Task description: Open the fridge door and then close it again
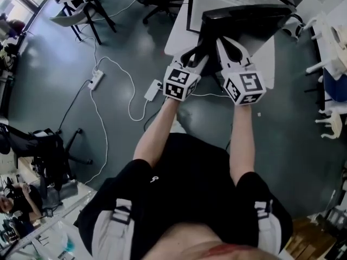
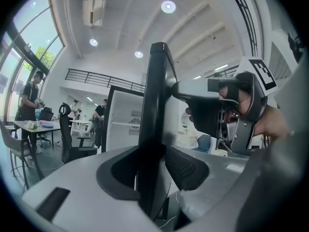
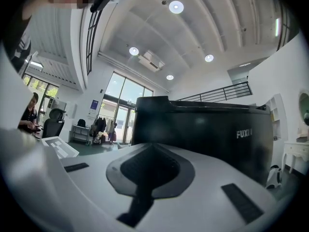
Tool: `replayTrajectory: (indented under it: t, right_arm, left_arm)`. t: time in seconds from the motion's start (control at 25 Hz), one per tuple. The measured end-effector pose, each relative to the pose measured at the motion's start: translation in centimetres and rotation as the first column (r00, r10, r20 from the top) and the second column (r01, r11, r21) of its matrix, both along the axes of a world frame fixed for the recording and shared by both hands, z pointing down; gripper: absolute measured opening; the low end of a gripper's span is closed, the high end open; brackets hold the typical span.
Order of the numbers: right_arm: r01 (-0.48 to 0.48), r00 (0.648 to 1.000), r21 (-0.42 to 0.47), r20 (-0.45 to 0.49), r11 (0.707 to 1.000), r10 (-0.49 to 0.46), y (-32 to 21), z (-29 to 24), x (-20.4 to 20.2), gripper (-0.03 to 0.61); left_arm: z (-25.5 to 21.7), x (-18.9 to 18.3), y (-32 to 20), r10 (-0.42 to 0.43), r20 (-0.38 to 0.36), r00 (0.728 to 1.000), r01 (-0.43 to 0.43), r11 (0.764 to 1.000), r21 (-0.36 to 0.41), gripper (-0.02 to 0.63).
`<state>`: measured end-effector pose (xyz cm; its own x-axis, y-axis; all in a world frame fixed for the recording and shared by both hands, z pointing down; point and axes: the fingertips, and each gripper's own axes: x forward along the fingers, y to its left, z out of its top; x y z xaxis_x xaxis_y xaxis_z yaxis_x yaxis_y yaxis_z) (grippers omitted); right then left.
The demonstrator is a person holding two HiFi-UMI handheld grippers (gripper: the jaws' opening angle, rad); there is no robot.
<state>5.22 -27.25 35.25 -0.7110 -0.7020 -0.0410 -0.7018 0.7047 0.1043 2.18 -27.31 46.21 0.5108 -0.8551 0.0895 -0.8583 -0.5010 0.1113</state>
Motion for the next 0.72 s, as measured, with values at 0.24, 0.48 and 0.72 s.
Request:
replayTrajectory:
  t: [0.24, 0.48, 0.72]
  right_arm:
    - [-0.046, 0.999, -0.003, 0.014, 0.999, 0.046, -6.4, 0.1, -4.8, -0.006]
    - [-0.107, 0.994, 0.017, 0.023, 0.994, 0.106, -12.6, -0.1, -7.2, -0.006]
    - [-0.139, 0.99, 0.025, -0.004, 0.99, 0.139, -17.8, 0.0, -8.5, -0.006]
  left_arm:
    - [-0.3, -4.8, -7.0, 0.084, -0.019, 0.996, -0.084, 0.996, 0.006, 0.158]
    - [-0.5, -7.2, -13.7, 0.196, -0.031, 0.98, -0.195, 0.981, 0.023, 0.163]
    - [-0.3, -8.4, -19.3, 0.214, -0.037, 0.976, -0.214, 0.977, 0.008, 0.169]
